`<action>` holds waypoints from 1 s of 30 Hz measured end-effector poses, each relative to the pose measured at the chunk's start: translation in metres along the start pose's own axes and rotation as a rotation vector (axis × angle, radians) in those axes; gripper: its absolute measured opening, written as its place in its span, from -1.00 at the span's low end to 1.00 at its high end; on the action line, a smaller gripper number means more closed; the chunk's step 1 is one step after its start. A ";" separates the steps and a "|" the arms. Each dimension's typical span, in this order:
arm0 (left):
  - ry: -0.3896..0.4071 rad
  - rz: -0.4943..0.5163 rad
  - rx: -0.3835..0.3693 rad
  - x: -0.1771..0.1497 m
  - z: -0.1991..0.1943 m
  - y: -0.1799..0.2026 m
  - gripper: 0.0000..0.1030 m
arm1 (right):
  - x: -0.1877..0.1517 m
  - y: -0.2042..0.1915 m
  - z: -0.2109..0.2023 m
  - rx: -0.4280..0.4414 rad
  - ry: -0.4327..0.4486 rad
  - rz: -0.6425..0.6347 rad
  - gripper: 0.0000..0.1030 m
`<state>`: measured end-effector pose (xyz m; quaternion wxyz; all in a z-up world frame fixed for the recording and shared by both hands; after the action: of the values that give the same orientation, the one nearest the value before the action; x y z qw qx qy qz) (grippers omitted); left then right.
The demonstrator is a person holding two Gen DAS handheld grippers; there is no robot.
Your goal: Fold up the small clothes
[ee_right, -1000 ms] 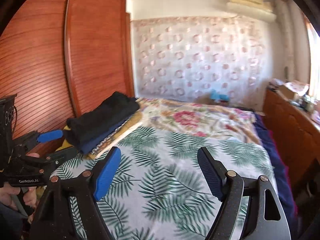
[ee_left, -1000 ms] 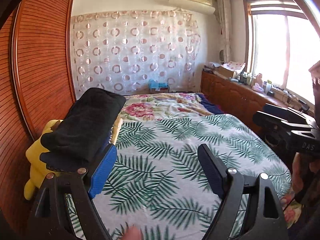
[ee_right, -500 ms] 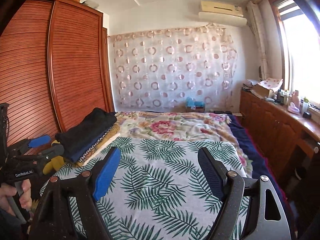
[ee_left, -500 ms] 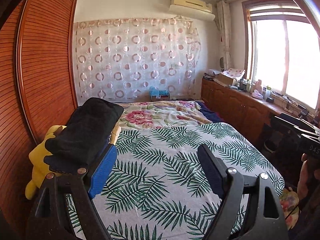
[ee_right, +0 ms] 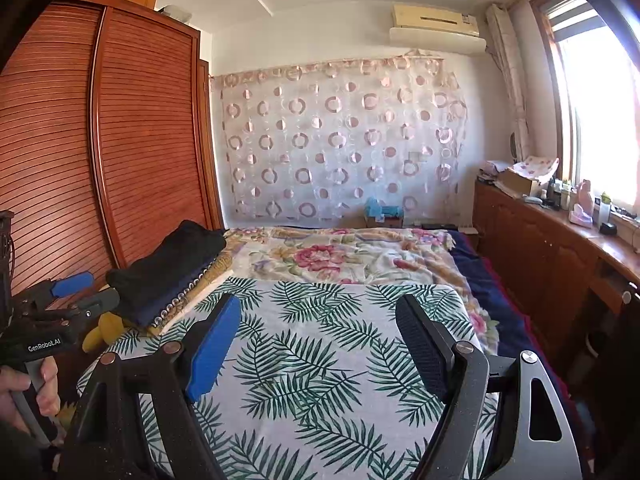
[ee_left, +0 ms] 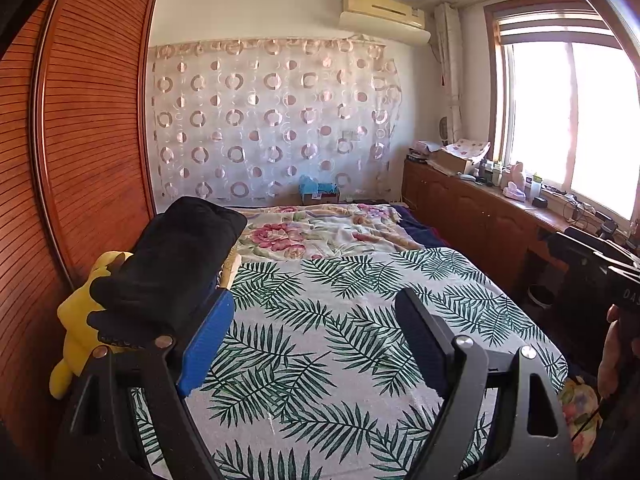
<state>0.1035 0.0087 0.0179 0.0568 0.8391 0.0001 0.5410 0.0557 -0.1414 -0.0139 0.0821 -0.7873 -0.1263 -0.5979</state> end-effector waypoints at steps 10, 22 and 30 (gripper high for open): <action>0.002 -0.001 0.000 0.001 0.000 0.001 0.62 | 0.000 0.009 0.005 -0.008 -0.005 0.002 0.58; 0.011 -0.002 0.003 0.003 -0.004 0.002 0.62 | -0.001 0.016 0.004 0.002 0.001 -0.001 0.58; 0.012 -0.001 0.005 0.003 -0.004 0.003 0.62 | 0.000 0.021 0.004 0.005 0.007 -0.004 0.58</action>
<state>0.1008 0.0067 0.0228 0.0550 0.8360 0.0020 0.5460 0.0652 -0.1603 -0.0147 0.0833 -0.7849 -0.1289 -0.6004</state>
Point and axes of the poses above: each gripper's, at about its wrist camera, not at the fingertips, and z roughly the way its jaws point, y to its right, x to its top, the point moved 5 cm from there along z, roughly the way its jaws point, and after that the axes turned 4 degrees about -z, right-handed, at the moved point
